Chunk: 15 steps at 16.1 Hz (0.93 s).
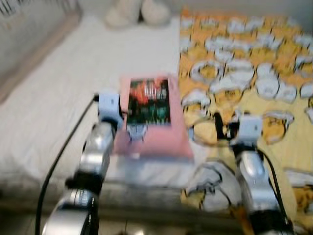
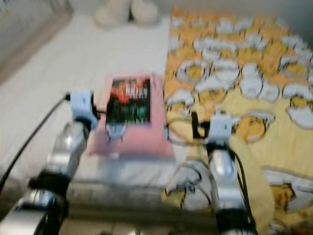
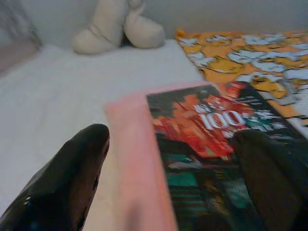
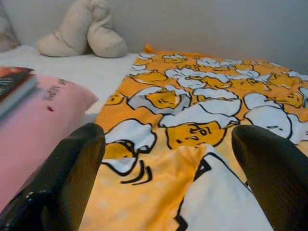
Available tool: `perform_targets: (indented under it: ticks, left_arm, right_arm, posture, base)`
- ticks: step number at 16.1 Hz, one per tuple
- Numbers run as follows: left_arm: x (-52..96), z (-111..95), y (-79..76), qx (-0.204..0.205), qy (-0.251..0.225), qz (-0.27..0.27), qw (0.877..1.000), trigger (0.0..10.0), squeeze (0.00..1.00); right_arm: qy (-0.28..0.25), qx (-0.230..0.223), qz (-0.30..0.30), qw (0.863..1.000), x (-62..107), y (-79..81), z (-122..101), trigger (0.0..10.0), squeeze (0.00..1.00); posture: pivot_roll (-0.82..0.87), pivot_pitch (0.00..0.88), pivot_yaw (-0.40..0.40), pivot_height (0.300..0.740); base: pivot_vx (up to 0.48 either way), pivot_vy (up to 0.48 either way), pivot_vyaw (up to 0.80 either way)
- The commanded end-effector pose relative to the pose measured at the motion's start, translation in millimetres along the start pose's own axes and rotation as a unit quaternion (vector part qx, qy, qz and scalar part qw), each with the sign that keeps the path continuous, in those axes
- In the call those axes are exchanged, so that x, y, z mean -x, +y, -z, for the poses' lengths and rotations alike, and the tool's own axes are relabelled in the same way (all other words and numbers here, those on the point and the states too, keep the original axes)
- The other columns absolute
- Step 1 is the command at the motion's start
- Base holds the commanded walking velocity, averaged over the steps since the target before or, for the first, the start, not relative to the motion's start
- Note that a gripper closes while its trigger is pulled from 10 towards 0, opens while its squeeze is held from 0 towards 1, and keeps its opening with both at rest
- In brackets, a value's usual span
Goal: Clean up the room
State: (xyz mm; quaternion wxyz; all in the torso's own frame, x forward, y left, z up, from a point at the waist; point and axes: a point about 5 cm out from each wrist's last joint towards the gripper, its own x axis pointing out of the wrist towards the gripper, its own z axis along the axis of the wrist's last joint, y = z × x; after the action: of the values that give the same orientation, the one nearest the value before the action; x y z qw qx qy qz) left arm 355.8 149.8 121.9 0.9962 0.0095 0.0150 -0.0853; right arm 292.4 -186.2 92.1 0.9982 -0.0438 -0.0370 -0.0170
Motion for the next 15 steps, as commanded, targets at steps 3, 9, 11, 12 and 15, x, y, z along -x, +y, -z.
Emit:
perform_targets:
  ticks: [3, 9, 11, 12, 15]
  left_arm:
    - [-14.6, 3, 7.8, 0.061, 0.057, 0.016, 0.996, 10.0, 0.00]
    - [-29.9, -7, 14.3, 0.112, 0.062, -0.010, 0.992, 10.0, 0.00]
    - [-30.2, -20, 33.7, 0.089, 0.022, -0.069, 0.993, 10.0, 0.00]
    - [-30.3, -22, 35.5, 0.090, 0.019, -0.073, 0.993, 10.0, 0.00]
    - [-30.9, -20, 32.2, 0.080, 0.020, -0.066, 0.994, 10.0, 0.00]
  right_arm:
    - [0.007, -0.004, 0.002, 1.000, 10.6, -1.3, 0, 10.0, 0.00]
    - [0.022, 0.017, -0.074, 0.997, 52.9, 8.3, -5, 10.0, 0.00]
    - [0.040, 0.019, -0.091, 0.995, 72.0, 12.2, -3, 10.0, 0.00]
    - [0.045, 0.018, -0.093, 0.995, 74.8, 12.8, -2, 10.0, 0.00]
    - [0.058, 0.013, -0.104, 0.993, 85.2, 17.7, -2, 10.0, 0.00]
  posture:
    - [-0.18, 0.039, 0.053, 0.740]
    - [-0.26, 0.154, 0.025, 0.740]
    - [-0.28, 0.169, 0.017, 0.740]
    - [-0.28, 0.169, 0.017, 0.740]
    - [-0.28, 0.180, 0.013, 0.740]
  base:
    - [0.000, 0.000, 0.00]
    - [0.000, 0.000, 0.00]
    - [0.000, 0.000, 0.00]
    - [0.000, 0.000, 0.00]
    - [0.000, 0.000, 0.00]
